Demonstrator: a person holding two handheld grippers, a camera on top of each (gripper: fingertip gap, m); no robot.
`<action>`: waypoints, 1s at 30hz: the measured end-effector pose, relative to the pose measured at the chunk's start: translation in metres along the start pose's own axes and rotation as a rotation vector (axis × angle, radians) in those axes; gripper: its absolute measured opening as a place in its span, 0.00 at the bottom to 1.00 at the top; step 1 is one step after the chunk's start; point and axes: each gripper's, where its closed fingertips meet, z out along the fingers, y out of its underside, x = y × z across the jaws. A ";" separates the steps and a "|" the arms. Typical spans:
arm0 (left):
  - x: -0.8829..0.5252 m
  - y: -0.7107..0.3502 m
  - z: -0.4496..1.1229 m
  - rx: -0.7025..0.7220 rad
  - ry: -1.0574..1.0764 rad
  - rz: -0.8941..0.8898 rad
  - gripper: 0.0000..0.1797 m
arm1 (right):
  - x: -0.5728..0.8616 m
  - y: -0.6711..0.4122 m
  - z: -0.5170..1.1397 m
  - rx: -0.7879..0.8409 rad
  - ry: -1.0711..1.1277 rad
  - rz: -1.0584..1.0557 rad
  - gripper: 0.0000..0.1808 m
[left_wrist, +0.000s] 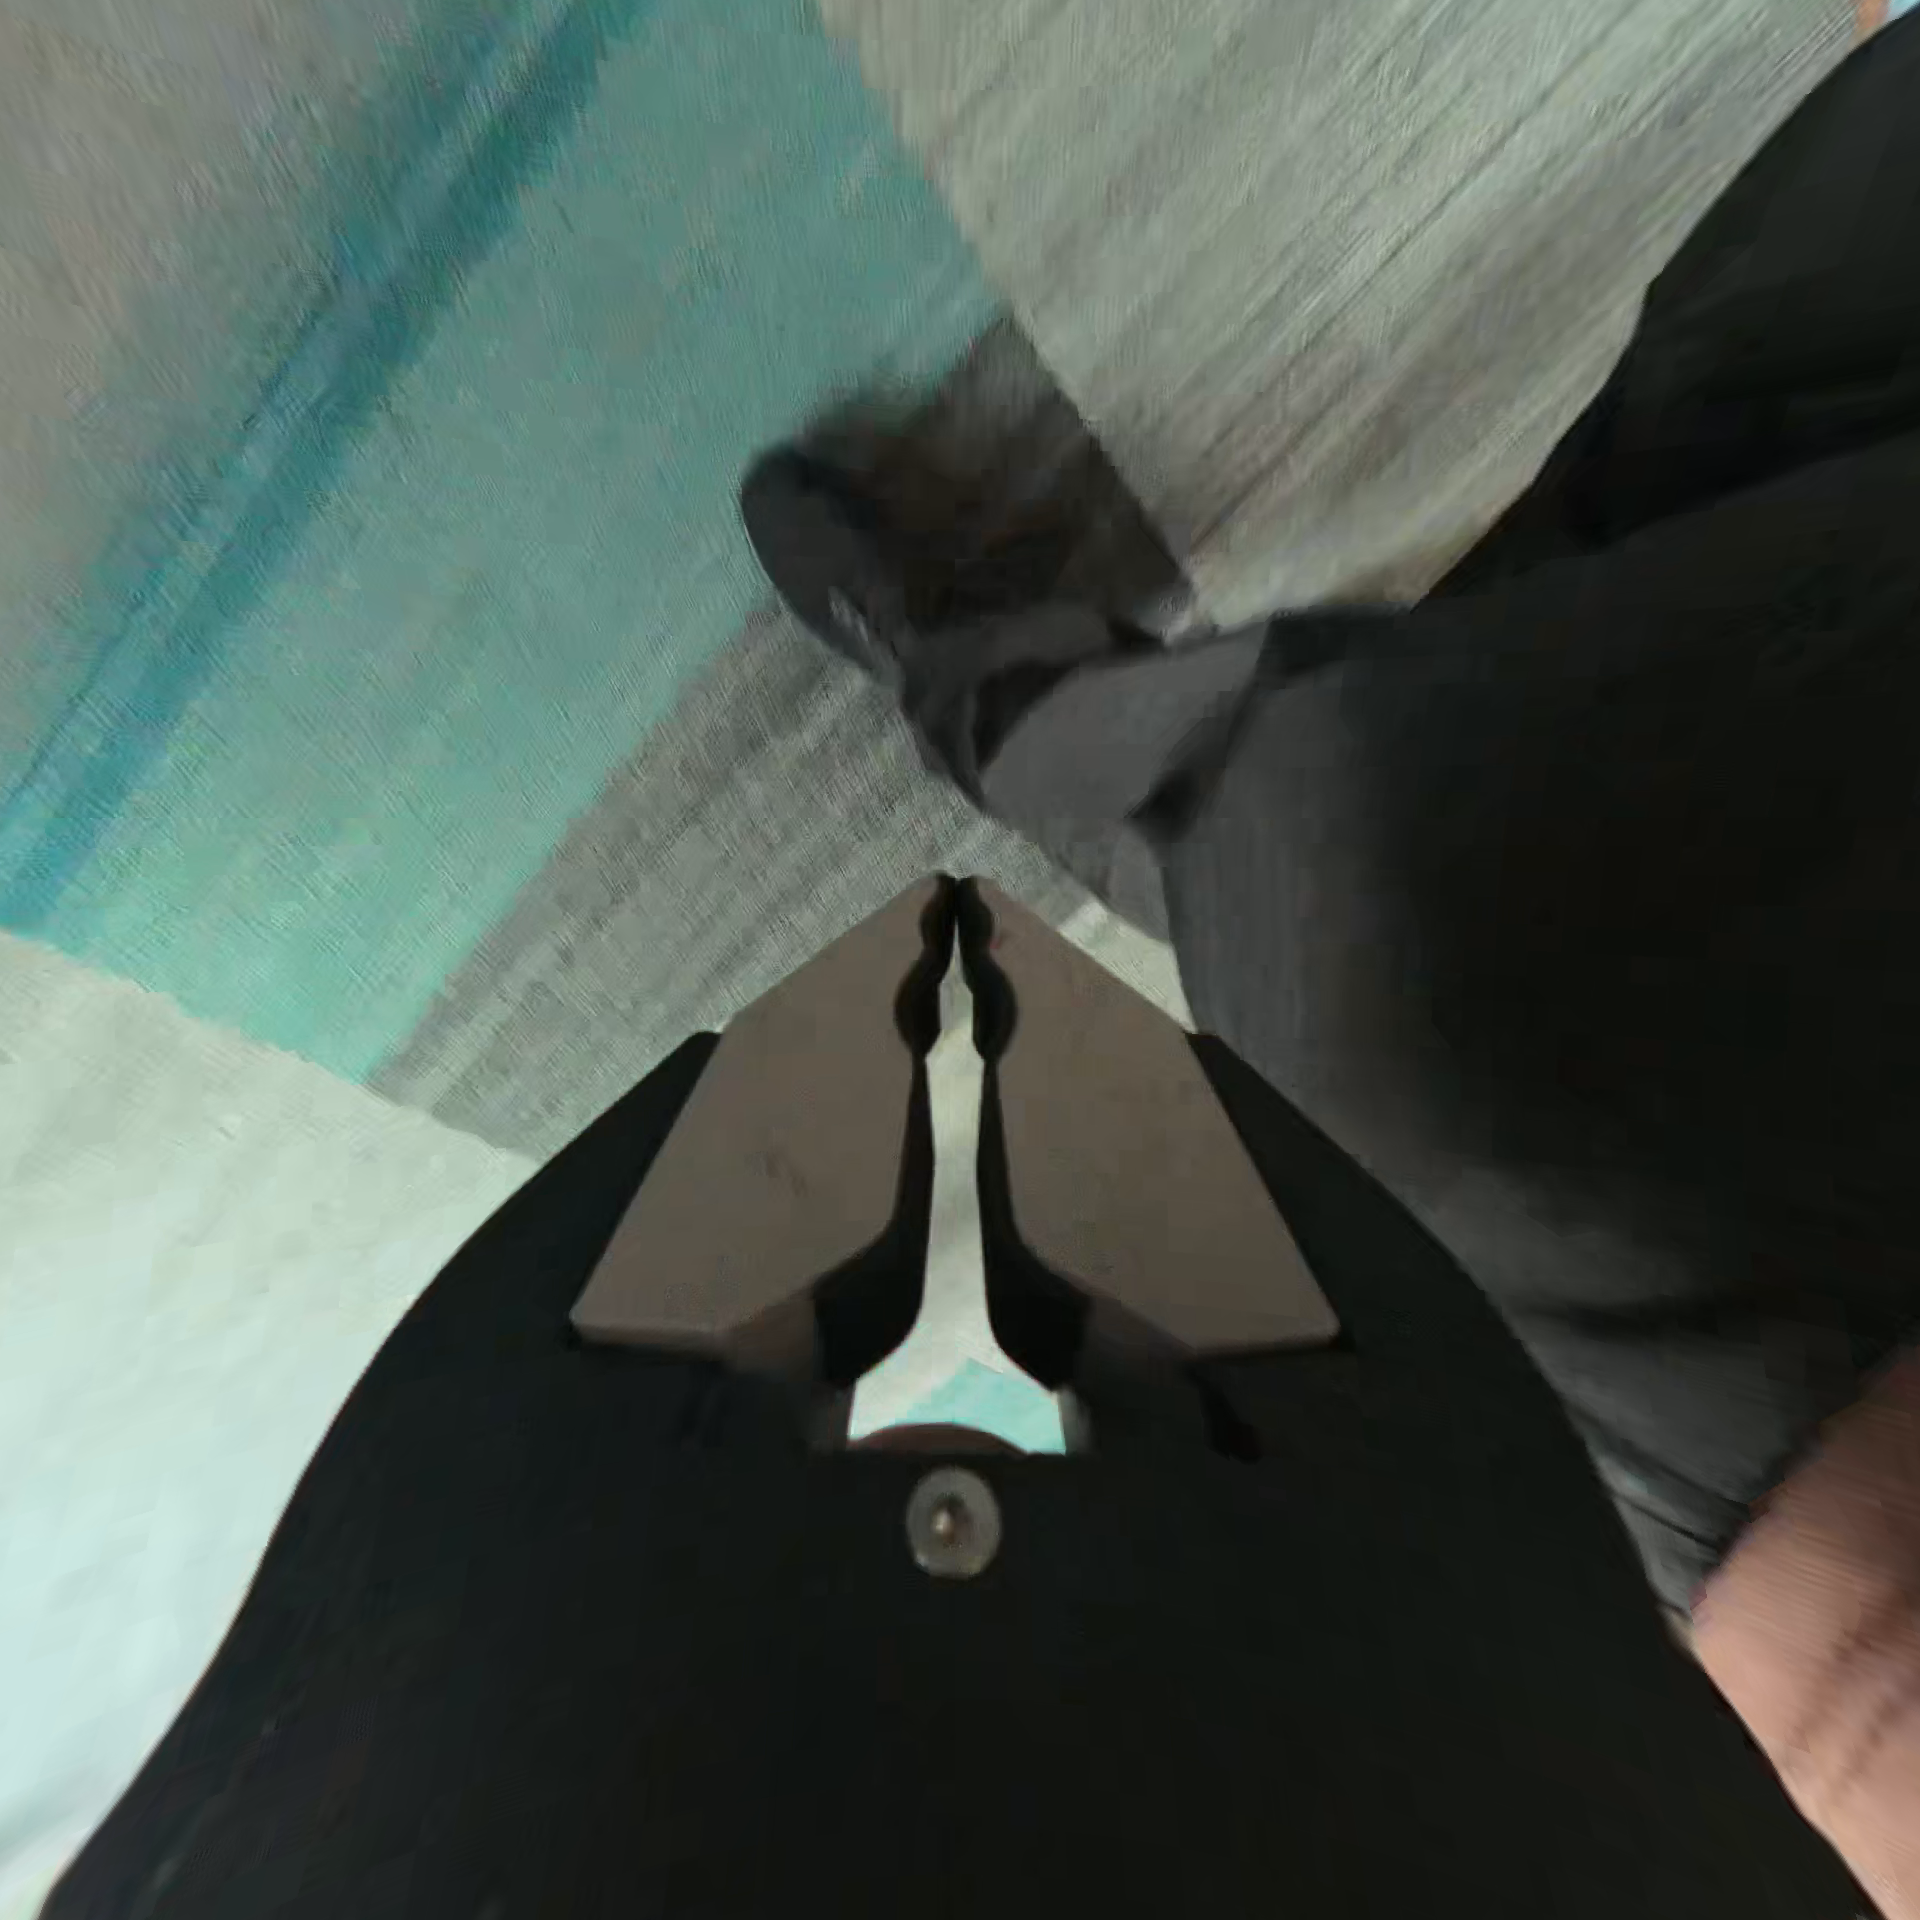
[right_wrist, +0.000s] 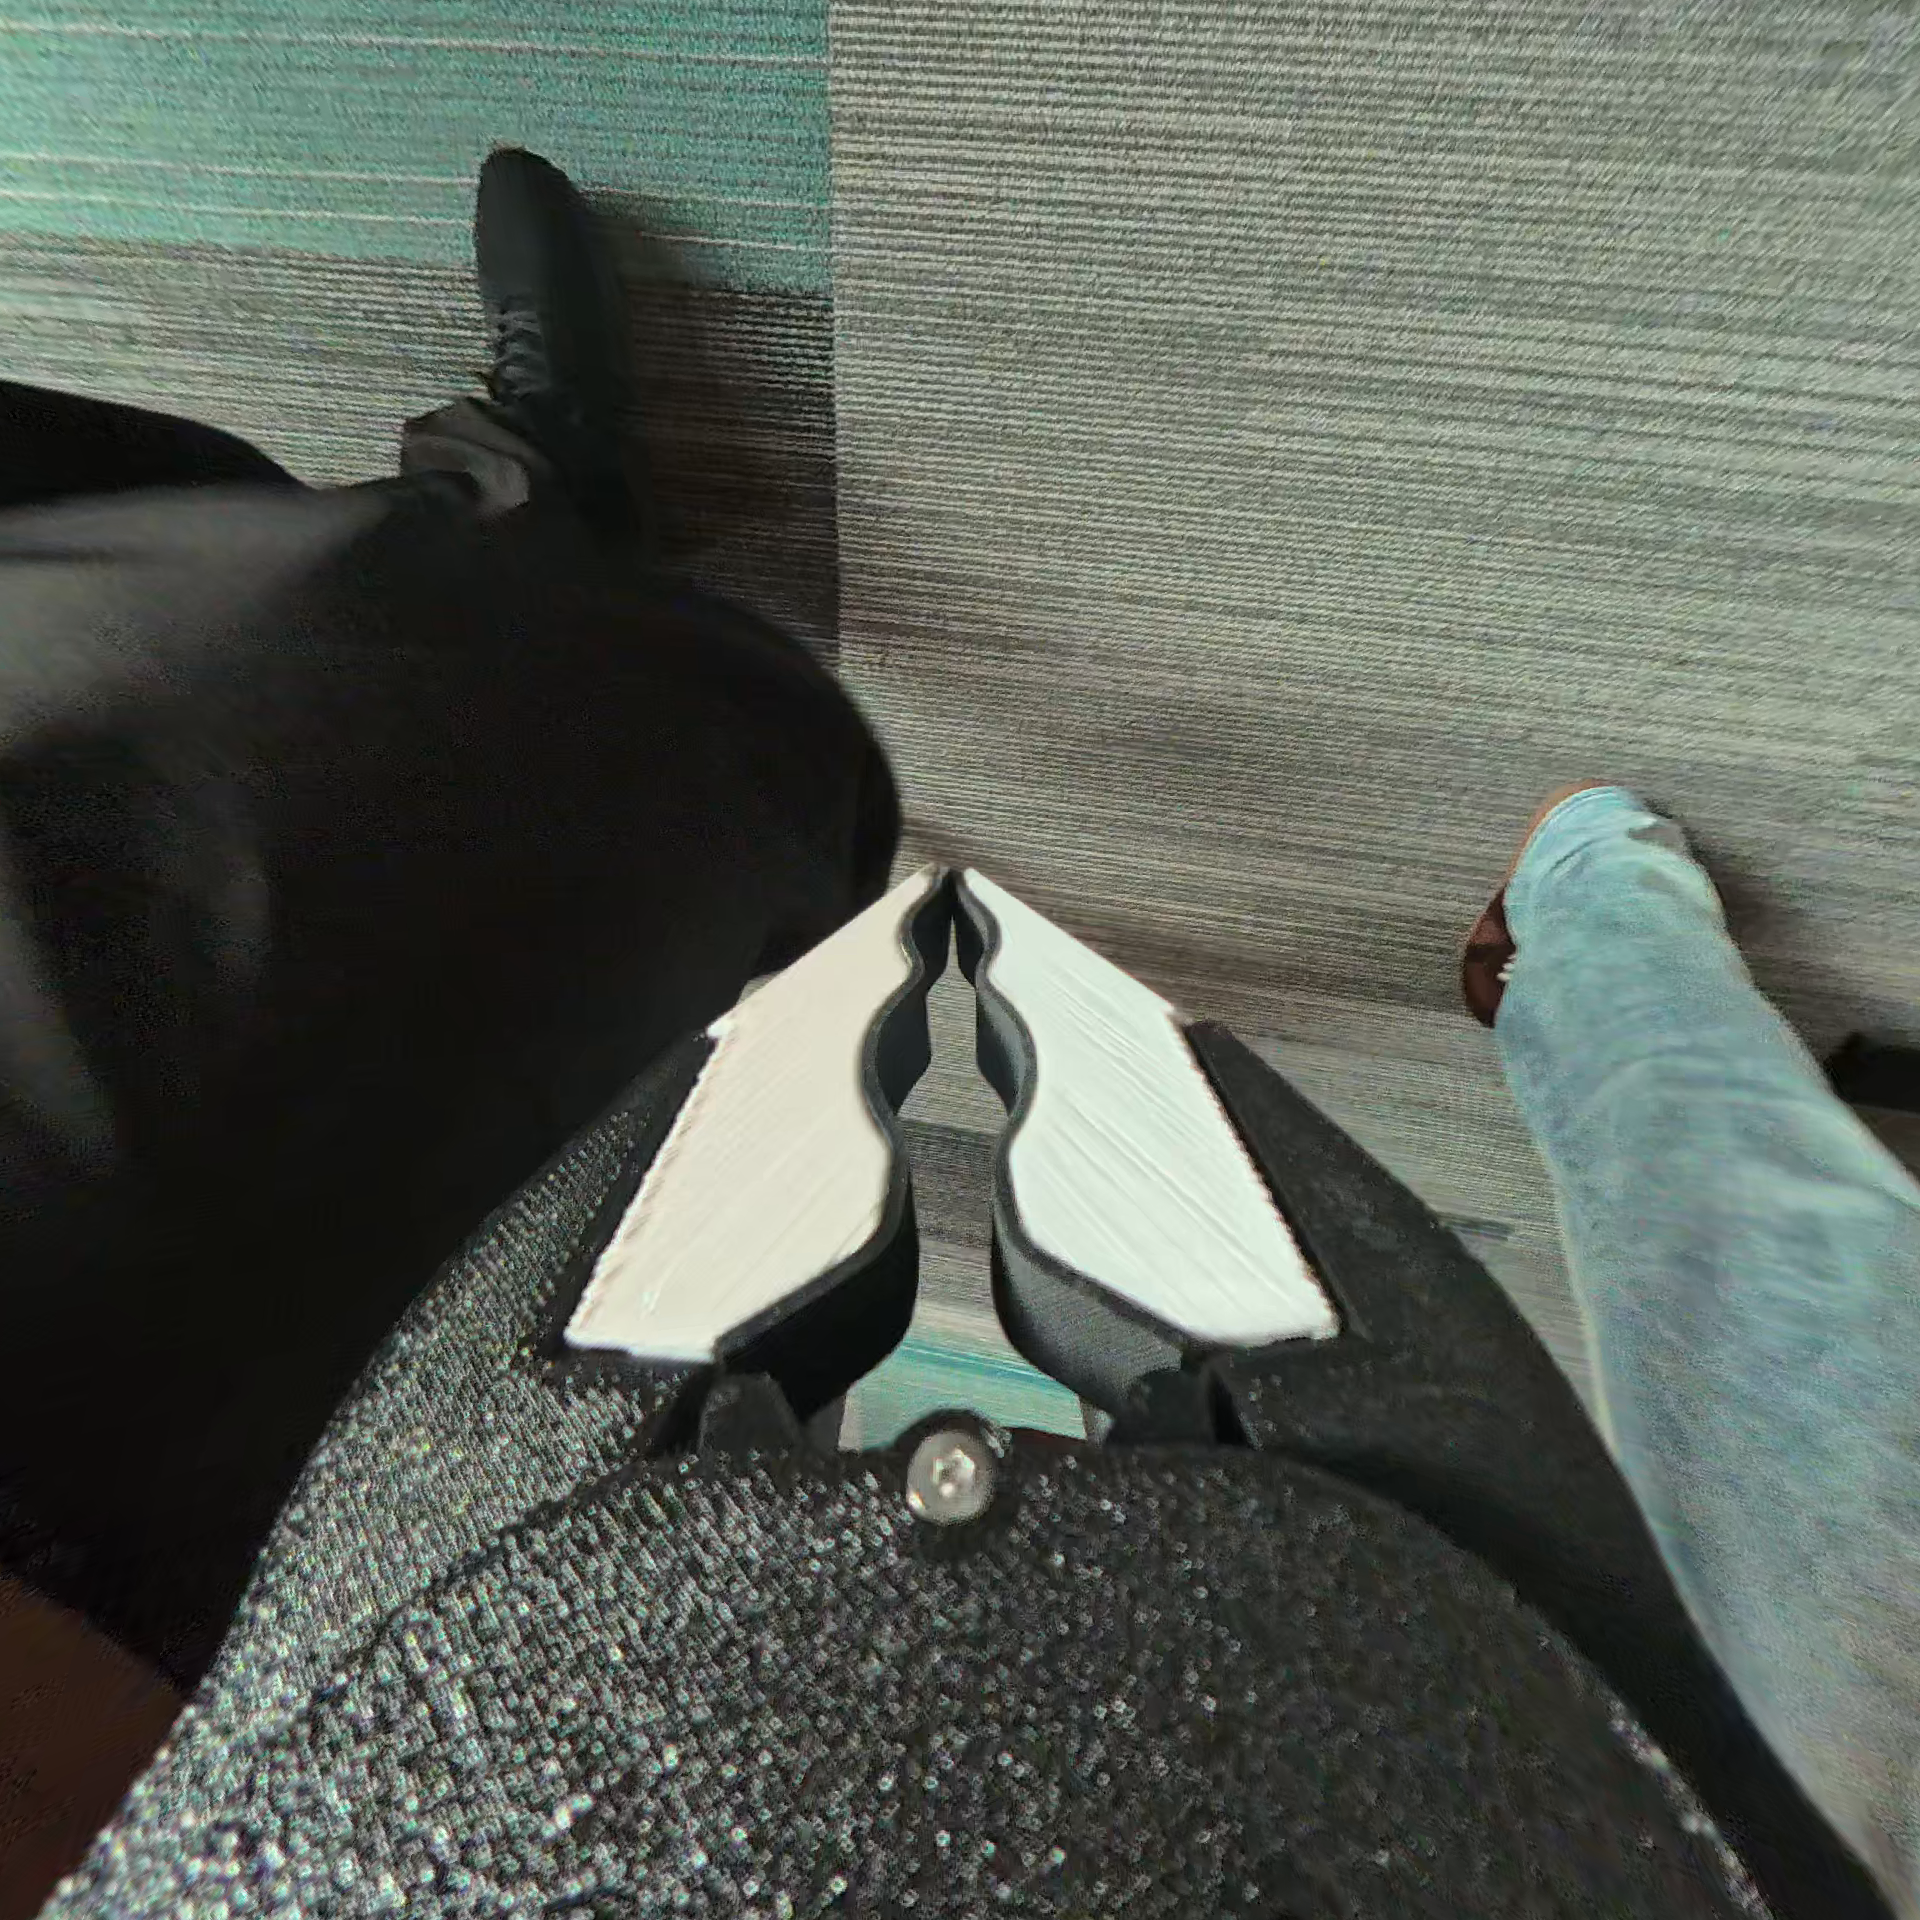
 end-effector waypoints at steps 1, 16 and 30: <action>-0.022 -0.059 -0.019 0.049 0.000 0.051 0.00 | 0.002 0.001 0.005 -0.015 -0.014 0.054 0.00; -0.208 -0.501 -0.064 -0.228 -0.094 0.034 0.00 | 0.176 -0.348 0.062 -0.097 -0.190 0.277 0.00; -0.279 -0.880 0.010 -0.283 0.040 0.127 0.00 | 0.529 -0.853 -0.240 0.599 0.085 0.305 0.00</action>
